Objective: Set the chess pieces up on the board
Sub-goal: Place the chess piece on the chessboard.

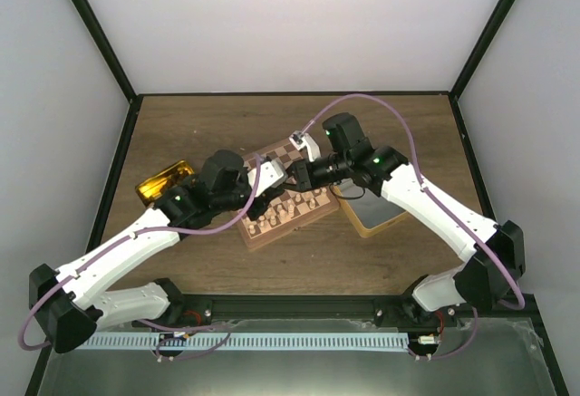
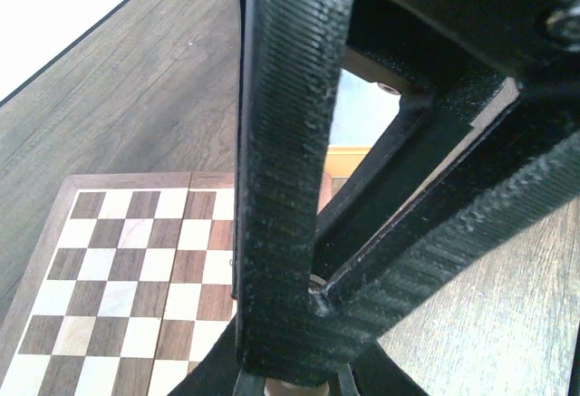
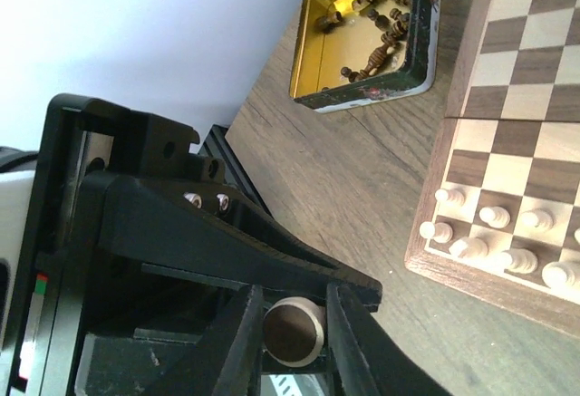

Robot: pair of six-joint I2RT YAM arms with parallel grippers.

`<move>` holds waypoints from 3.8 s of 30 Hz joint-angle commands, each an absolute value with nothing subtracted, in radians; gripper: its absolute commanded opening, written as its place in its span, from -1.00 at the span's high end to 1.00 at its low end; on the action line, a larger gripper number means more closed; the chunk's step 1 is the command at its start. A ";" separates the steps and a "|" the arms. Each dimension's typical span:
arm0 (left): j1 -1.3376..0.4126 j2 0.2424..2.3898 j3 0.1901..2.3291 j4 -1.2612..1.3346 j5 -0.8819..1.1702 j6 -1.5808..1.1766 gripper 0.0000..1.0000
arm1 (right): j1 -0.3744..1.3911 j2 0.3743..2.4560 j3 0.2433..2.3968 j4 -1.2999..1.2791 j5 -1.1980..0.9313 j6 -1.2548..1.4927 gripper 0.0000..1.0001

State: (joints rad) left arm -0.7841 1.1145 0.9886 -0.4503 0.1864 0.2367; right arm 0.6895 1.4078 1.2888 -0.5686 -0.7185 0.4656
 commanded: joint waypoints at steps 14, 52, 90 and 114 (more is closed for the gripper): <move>-0.781 0.994 0.876 -0.213 0.059 0.028 -0.59 | 0.655 1.283 1.117 -0.267 -0.534 0.740 0.85; -0.603 1.074 0.712 0.907 0.551 -1.437 -0.33 | 0.606 1.087 0.871 0.655 -0.721 0.961 0.83; -0.675 1.073 0.907 -0.269 0.102 -0.499 0.92 | 0.593 1.075 0.929 -0.264 0.061 0.861 -0.21; -1.007 1.695 1.174 -0.402 -0.221 -0.183 0.89 | 0.192 1.035 0.684 -0.248 -0.182 0.865 -0.17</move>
State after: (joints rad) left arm -0.9981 1.6569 1.1580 -0.4320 -0.1722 -0.2089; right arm 0.2066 1.0431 0.6998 -0.2722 -0.1631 0.8612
